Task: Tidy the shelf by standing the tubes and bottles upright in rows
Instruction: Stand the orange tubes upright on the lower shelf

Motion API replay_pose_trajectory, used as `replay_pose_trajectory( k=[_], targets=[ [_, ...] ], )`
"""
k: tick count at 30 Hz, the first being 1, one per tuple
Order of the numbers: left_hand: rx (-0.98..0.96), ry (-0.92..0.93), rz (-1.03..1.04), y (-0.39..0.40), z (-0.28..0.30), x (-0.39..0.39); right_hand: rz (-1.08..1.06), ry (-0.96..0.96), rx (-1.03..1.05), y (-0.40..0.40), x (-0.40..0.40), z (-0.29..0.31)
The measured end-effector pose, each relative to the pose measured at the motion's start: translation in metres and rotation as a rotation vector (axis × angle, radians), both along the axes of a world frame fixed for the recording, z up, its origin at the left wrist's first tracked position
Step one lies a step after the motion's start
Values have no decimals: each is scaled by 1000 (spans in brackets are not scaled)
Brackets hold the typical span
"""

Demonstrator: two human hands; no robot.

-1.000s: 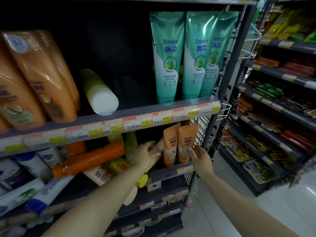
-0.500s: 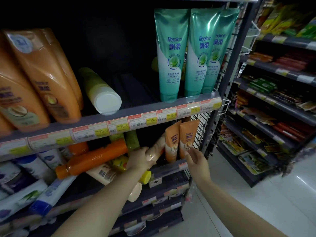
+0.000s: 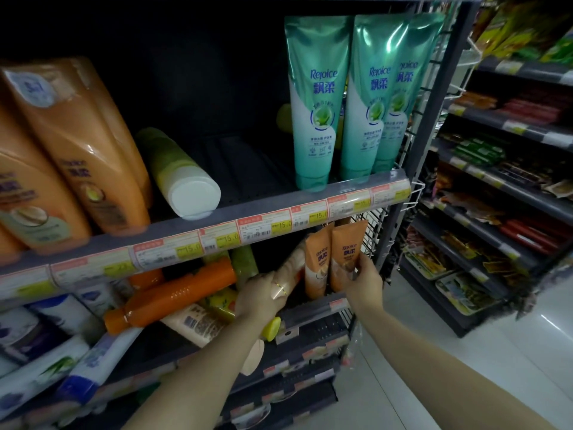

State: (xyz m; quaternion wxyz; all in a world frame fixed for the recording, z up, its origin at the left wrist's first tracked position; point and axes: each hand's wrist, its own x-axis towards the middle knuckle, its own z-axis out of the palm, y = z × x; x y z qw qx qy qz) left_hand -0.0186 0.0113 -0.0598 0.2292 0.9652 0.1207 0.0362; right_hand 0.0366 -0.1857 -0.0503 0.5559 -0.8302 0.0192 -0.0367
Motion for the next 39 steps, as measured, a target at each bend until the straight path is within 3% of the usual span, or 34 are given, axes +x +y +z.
replay_pose_trajectory(
  k=[7,12,20,24,31,33,39],
  targets=[
    [-328,-157,112,2,11,-5,-1,3,13,0,4,-9],
    [-502,-319,301,2,30,-6,12,-10,-11,-3,6,-10],
    [-502,-598,431,-9,56,-12,23,-18,5,-5,7,-13],
    [-504,-710,387,-13,61,-24,16,-25,3,-6,7,-13],
    [-687,-846,403,-21,70,-40,16,-35,12,-7,6,-12],
    [-674,-838,403,-21,70,-41,16,-29,7,-7,6,-13],
    [-339,-731,179,-18,66,-51,13,-50,20,-6,5,-14]
  ],
)
